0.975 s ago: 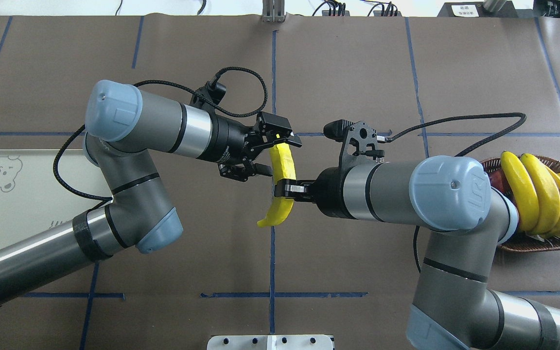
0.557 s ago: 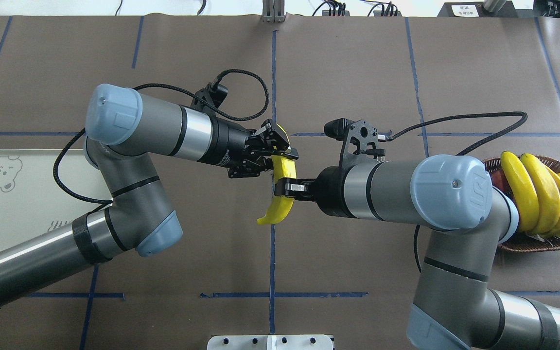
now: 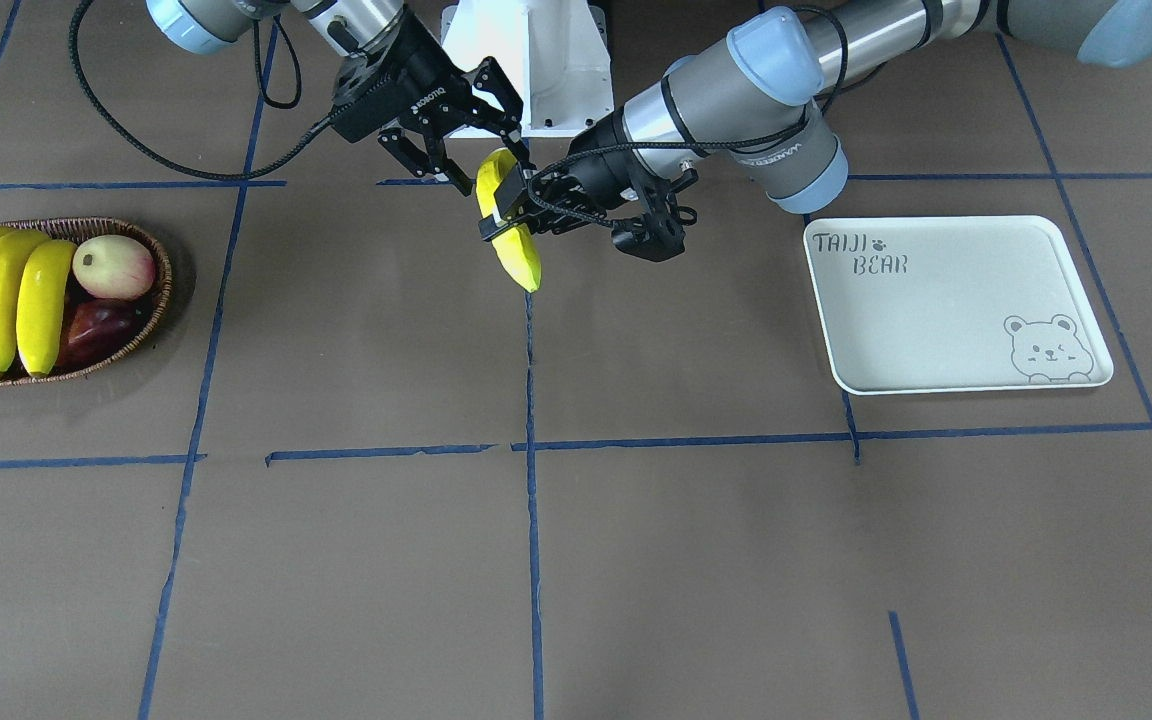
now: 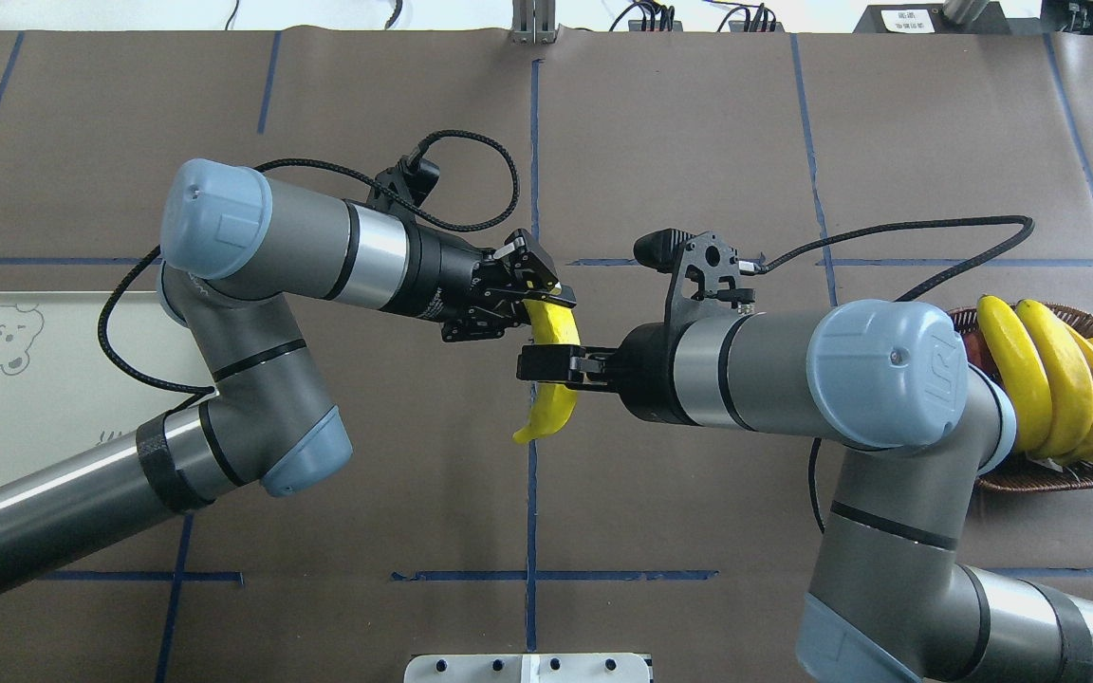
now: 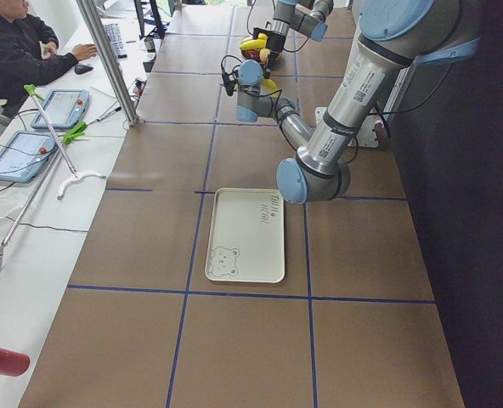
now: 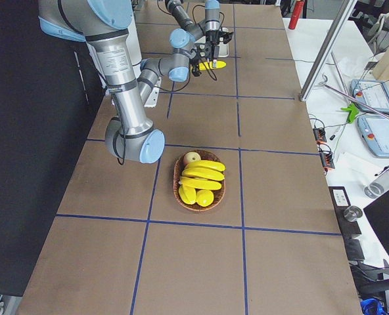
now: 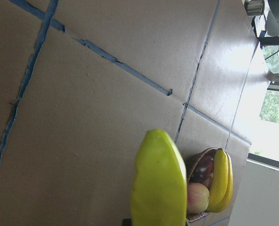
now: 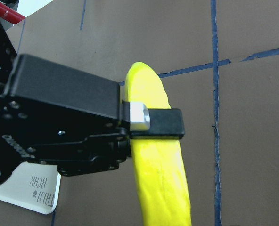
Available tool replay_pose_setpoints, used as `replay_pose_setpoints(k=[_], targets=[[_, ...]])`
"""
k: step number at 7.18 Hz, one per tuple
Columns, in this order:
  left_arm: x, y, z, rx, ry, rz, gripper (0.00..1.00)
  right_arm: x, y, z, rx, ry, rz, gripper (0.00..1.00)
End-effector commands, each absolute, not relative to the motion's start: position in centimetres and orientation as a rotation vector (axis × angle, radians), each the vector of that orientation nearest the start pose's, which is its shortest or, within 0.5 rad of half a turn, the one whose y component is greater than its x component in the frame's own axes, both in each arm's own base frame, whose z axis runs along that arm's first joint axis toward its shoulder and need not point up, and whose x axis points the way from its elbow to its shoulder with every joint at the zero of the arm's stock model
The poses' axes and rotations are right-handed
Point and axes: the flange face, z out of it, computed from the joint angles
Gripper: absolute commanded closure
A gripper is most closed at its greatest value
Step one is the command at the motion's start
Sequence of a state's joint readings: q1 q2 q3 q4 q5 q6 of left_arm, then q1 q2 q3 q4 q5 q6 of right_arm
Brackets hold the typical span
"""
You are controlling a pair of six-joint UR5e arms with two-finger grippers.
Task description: Transfer all bananas from basket to plate
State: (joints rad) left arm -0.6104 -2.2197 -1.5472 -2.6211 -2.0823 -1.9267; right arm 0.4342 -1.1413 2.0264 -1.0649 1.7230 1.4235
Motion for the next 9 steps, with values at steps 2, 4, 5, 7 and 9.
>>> replay_pose_setpoints(k=[2,4,5,7,9], targets=[[45.1,-48.5,22.9,-0.214,1.478,-0.417,1.00,-42.0,-33.4,15.7,0.275,-1.353,0.141,0.00],[33.9,-53.9,31.5,-0.108,1.355,-0.365,1.00,-38.6,-35.1,16.2,0.225,-1.235,0.168,0.00],[29.4,-53.5,39.4,-0.044,1.268,-0.331,1.00,-36.9,-36.7,17.4,0.199,-1.191,0.172,0.00],[19.7,-49.0,54.9,0.052,1.078,-0.245,1.00,-33.7,-38.9,21.4,0.197,-1.121,0.133,0.00],[15.2,-44.6,62.2,0.073,0.958,-0.222,1.00,-31.5,-39.8,24.3,0.193,-1.078,0.097,0.00]])
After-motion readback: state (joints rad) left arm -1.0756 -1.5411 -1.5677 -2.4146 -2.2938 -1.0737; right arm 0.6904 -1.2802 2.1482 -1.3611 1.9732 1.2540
